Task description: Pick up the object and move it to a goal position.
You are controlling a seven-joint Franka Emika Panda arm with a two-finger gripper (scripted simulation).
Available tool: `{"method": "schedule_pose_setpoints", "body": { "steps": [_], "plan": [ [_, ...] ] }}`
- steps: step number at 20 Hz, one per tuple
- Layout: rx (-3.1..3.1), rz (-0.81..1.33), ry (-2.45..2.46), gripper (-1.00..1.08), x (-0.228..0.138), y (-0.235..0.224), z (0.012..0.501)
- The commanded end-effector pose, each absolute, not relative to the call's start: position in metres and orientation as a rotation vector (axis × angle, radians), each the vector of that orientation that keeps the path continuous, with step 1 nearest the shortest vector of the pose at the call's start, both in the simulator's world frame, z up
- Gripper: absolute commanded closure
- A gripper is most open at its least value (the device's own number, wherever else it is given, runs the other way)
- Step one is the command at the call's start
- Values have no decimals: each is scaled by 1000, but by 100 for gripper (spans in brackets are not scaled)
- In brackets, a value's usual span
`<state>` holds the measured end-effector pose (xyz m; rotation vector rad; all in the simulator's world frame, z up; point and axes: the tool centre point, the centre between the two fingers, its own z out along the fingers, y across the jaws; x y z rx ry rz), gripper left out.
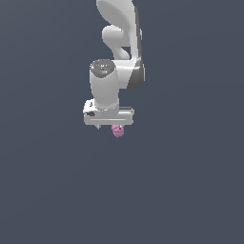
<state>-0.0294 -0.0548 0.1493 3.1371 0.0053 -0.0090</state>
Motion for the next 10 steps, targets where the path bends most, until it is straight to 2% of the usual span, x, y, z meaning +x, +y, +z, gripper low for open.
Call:
{"method": "schedule_pose_setpoints", "body": {
  "steps": [1, 10],
  "plan": [
    [3136, -8, 100, -92, -41, -49, 140],
    [3112, -2, 421, -92, -83, -30, 111]
  ]
}}
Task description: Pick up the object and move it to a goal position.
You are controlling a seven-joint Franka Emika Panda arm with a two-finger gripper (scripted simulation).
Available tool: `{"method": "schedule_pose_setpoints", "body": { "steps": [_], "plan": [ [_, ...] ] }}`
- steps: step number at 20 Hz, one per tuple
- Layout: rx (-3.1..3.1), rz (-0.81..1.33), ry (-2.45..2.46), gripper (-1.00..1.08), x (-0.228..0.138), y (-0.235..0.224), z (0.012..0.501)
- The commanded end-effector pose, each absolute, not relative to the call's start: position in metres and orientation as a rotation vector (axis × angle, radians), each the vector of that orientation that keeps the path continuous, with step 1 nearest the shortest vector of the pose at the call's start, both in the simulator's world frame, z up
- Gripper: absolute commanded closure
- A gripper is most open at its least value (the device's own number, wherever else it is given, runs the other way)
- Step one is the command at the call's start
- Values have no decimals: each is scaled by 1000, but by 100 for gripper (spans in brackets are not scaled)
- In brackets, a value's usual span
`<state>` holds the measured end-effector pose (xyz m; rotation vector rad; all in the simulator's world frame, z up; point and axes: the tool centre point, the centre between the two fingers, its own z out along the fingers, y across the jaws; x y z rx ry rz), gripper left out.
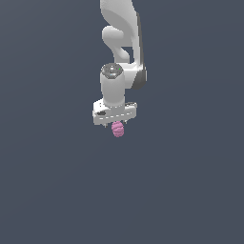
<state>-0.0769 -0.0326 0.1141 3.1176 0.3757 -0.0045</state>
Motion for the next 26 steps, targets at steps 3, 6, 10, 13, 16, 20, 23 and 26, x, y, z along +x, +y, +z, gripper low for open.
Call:
{"method": "schedule_pose_setpoints", "body": {
  "steps": [3, 6, 10, 13, 16, 20, 23, 26],
  "plan": [
    [3104, -1, 482, -92, -91, -26, 106],
    [3098, 0, 518, -92, -97, -24, 103],
    [3098, -1, 522, -92, -97, -24, 102],
    [3098, -1, 522, -92, -97, -24, 99],
    [3098, -1, 524, -92, -98, -24, 91],
    [3097, 0, 527, -92, -99, -24, 73],
    [3097, 0, 529, -92, -99, -24, 61],
    [3097, 0, 530, -92, -99, -23, 54]
  ]
}}
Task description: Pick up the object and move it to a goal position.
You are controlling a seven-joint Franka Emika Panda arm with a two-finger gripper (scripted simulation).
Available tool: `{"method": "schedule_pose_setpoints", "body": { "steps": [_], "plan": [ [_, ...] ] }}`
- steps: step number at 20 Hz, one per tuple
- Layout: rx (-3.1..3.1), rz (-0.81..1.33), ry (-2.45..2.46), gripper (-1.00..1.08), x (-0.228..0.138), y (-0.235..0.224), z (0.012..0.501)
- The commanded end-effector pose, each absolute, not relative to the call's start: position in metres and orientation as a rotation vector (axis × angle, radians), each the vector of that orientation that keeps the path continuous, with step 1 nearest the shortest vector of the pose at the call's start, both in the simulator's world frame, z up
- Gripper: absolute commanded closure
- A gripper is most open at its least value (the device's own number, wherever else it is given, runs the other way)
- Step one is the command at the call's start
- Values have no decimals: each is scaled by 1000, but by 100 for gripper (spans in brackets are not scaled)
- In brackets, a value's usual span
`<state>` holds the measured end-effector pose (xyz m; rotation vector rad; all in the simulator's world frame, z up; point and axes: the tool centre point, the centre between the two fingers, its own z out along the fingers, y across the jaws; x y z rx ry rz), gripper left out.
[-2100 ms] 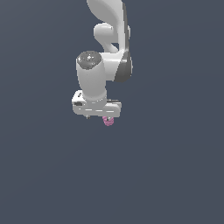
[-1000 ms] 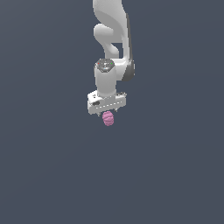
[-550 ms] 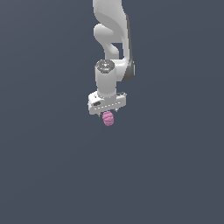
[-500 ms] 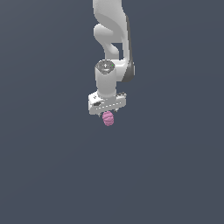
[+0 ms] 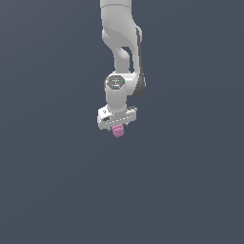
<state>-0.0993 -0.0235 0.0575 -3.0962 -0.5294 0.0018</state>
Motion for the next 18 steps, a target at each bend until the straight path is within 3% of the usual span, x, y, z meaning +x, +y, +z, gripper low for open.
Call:
{"method": "schedule_pose_setpoints", "body": {
  "steps": [1, 3, 4, 18],
  "plan": [
    [-3096, 0, -530, -92, -99, -24, 53],
    [-3096, 0, -530, -92, -99, -24, 52],
    [-3096, 0, -530, 108, -99, -24, 52],
    [-3097, -2, -530, 108, -98, -24, 57]
  ]
}}
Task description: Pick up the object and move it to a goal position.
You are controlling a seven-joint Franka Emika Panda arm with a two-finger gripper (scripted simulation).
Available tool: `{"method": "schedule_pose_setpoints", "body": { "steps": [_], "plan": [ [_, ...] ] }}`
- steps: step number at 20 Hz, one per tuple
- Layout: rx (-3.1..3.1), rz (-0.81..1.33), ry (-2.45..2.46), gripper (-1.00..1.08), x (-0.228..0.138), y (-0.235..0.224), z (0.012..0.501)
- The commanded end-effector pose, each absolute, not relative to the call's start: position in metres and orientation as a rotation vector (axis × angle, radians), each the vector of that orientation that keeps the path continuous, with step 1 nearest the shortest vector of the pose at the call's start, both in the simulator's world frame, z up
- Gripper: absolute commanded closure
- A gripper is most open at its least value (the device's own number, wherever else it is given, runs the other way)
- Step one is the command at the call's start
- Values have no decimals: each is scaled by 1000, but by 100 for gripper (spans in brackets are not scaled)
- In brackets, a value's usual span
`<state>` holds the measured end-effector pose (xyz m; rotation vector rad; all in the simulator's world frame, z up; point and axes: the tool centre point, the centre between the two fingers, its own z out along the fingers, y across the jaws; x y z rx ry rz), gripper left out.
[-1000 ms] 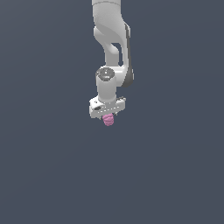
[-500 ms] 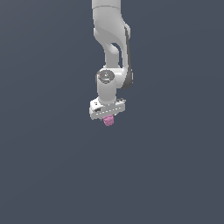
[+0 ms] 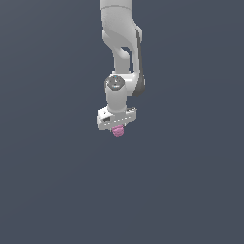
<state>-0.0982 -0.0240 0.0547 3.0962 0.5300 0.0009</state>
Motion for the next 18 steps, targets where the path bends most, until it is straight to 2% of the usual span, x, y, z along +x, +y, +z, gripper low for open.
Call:
{"method": "schedule_pose_setpoints", "body": {
  "steps": [1, 9, 18],
  "plan": [
    [3096, 2, 530, 108, -97, -25, 60],
    [3096, 2, 530, 108, -90, -28, 100],
    [3097, 1, 531, 108, -74, -34, 178]
  ]
}}
